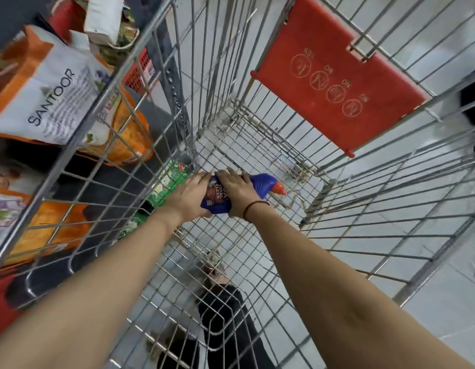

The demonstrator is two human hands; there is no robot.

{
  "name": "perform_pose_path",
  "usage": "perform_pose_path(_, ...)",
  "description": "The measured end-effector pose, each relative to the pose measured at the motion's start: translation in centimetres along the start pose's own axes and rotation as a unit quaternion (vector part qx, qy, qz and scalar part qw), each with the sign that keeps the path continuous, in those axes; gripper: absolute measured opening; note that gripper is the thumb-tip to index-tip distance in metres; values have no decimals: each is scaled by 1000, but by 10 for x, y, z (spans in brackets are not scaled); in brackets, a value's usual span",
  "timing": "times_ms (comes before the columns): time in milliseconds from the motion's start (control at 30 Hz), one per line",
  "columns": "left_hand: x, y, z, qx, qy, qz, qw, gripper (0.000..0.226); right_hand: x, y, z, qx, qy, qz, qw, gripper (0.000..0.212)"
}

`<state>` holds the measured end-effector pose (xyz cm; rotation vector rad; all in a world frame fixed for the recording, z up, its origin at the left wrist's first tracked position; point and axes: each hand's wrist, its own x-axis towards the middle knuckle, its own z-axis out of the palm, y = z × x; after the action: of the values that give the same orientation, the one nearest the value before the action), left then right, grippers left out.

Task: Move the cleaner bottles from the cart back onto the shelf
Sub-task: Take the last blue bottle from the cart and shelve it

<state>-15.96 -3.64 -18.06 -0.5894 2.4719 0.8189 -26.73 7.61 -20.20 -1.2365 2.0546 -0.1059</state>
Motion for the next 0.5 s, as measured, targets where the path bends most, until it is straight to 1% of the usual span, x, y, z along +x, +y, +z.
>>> perform_pose_path(67,-1,4,-2,0,-8,-18,1000,104,-2,0,-2,-3,-13,4,1000,111)
perform_pose_path(100,-1,7,-2,15,-14,-32,999,105,-4,1,-2,8,-1,21,1000,113)
perform_pose_path(200,-1,13,0,47,-15,-75,996,105,-17,7,2,70,59,123,988,117)
perform_pose_path(300,-3,14,2,44,-15,-76,996,104,-31,10,8,147,97,232,957,119)
perform_pose_path(367,-5,14,2,2,-24,-82,996,105,-38,9,10,213,154,283,922,116)
perform_pose_path(400,-6,15,2,-26,-25,-90,995,104,-39,7,11,258,198,303,896,114)
perform_pose_path(467,-9,18,3,-43,-21,-103,994,103,-43,-2,15,349,282,335,829,113)
perform_pose_path(500,-10,21,5,-21,-22,-108,994,104,-46,-7,18,395,307,358,788,112)
